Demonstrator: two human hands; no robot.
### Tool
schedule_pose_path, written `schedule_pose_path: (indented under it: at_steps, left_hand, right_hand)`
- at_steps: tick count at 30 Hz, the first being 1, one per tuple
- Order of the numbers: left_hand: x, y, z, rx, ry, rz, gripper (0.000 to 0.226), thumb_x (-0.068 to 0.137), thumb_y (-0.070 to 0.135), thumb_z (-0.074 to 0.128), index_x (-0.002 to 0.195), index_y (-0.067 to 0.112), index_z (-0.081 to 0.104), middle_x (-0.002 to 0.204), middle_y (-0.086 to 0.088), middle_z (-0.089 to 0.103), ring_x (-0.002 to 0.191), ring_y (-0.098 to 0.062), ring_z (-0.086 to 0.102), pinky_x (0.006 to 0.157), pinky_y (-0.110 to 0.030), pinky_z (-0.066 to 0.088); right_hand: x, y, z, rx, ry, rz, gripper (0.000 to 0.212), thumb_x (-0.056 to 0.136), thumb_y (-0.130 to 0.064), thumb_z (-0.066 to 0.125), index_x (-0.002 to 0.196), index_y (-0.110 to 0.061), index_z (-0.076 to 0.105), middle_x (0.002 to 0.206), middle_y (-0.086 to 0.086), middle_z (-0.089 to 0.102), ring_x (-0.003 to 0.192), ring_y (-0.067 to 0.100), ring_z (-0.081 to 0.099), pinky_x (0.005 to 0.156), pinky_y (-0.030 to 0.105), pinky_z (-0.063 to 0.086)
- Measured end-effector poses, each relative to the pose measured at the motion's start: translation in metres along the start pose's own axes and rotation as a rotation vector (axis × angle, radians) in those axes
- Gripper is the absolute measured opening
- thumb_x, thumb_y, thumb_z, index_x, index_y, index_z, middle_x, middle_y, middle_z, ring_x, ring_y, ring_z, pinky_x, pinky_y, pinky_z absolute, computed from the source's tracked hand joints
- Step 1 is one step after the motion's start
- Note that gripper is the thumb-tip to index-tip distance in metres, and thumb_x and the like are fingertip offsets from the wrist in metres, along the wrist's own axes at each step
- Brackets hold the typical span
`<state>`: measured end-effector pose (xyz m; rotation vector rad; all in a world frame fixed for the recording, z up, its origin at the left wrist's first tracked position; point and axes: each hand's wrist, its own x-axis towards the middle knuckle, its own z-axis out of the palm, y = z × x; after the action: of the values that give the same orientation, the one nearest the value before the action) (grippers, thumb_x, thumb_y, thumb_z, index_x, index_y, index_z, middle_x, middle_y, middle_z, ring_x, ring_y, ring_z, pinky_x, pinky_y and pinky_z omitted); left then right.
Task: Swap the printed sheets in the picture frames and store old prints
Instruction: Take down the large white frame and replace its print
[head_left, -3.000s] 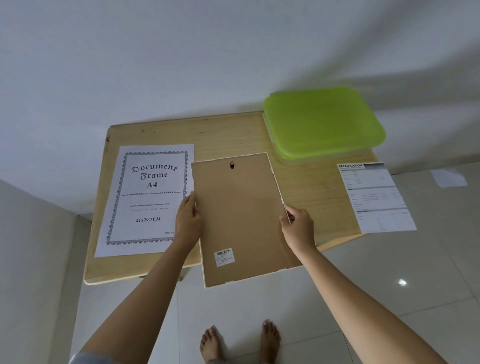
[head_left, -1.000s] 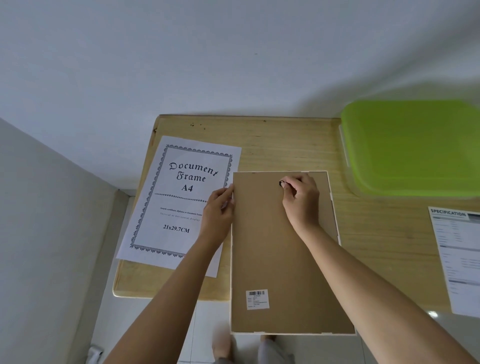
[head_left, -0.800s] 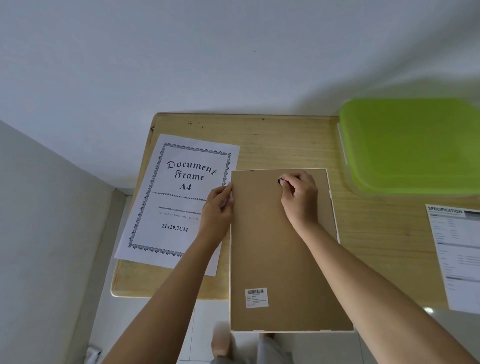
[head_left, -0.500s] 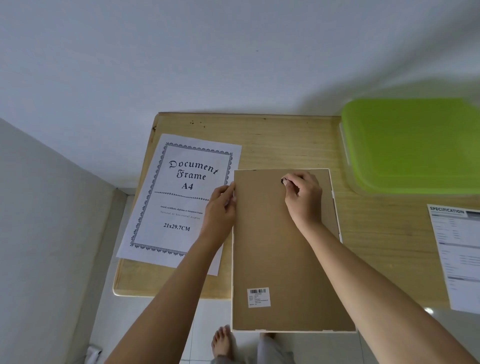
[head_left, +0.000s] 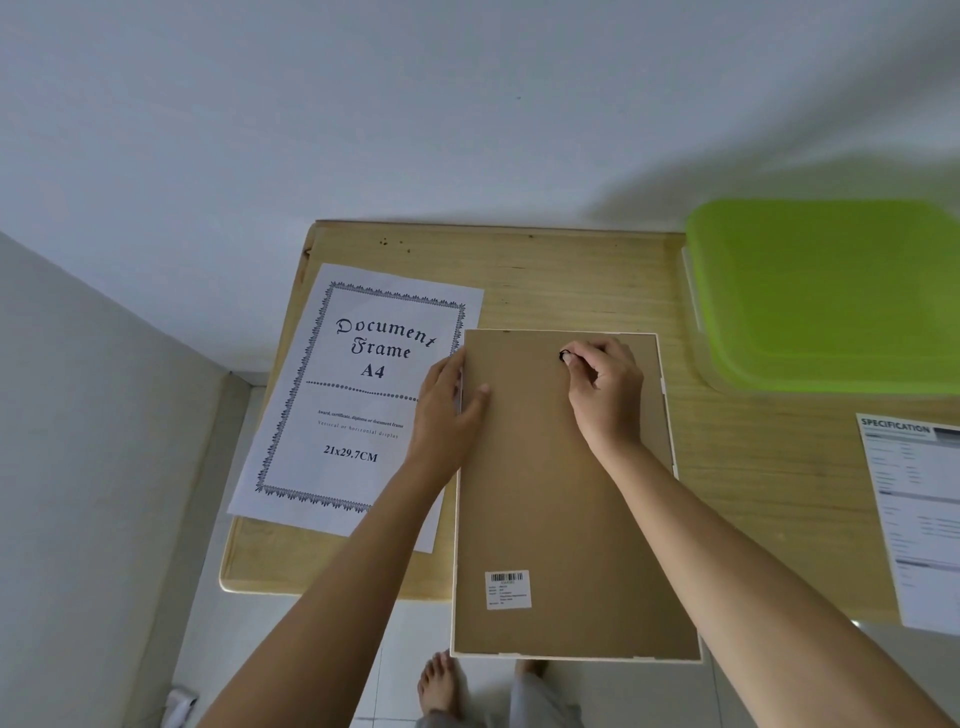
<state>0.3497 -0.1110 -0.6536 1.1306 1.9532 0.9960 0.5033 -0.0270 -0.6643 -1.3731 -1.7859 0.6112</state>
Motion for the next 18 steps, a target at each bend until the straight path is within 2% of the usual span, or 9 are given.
schedule_pose_path:
  at_steps: [4, 8, 11, 18]
  left_hand:
    - [0.018, 0.007, -0.002, -0.045, 0.027, -0.021, 0.056, 0.091, 0.022, 0.056, 0.141, 0.012, 0.034, 0.139, -0.002, 0.040, 0.124, -0.014, 0.042, 0.106, -0.030, 0.036]
    - [0.029, 0.008, -0.005, -0.145, 0.056, -0.039, 0.054, 0.089, 0.021, 0.059, 0.138, 0.015, 0.039, 0.132, 0.003, 0.045, 0.110, -0.005, 0.046, 0.093, -0.018, 0.036]
    - [0.033, 0.004, -0.006, -0.154, 0.059, -0.060, 0.051, 0.087, 0.023, 0.063, 0.134, 0.016, 0.046, 0.129, 0.001, 0.051, 0.112, -0.007, 0.050, 0.093, -0.018, 0.039]
    - [0.036, 0.003, -0.011, -0.138, 0.034, -0.081, 0.049, 0.085, 0.023, 0.065, 0.131, 0.018, 0.049, 0.122, 0.005, 0.055, 0.106, -0.002, 0.051, 0.087, -0.013, 0.038]
  right_hand:
    - [-0.002, -0.003, 0.003, -0.007, -0.001, -0.023, 0.018, 0.080, 0.007, 0.055, 0.076, -0.005, 0.068, 0.077, 0.004, 0.061, 0.078, 0.021, 0.053, 0.068, 0.010, 0.036]
    - [0.000, -0.006, 0.006, -0.017, 0.002, -0.040, 0.019, 0.079, 0.007, 0.054, 0.076, -0.005, 0.068, 0.077, 0.006, 0.061, 0.078, 0.023, 0.053, 0.069, 0.016, 0.037]
    - [0.000, -0.004, 0.009, -0.027, 0.004, -0.031, 0.019, 0.079, 0.007, 0.054, 0.076, -0.005, 0.068, 0.077, 0.006, 0.062, 0.078, 0.025, 0.054, 0.068, 0.018, 0.037]
    - [0.000, -0.004, 0.013, -0.028, 0.000, -0.014, 0.019, 0.079, 0.006, 0.053, 0.076, -0.005, 0.068, 0.078, 0.006, 0.063, 0.079, 0.024, 0.054, 0.068, 0.016, 0.036]
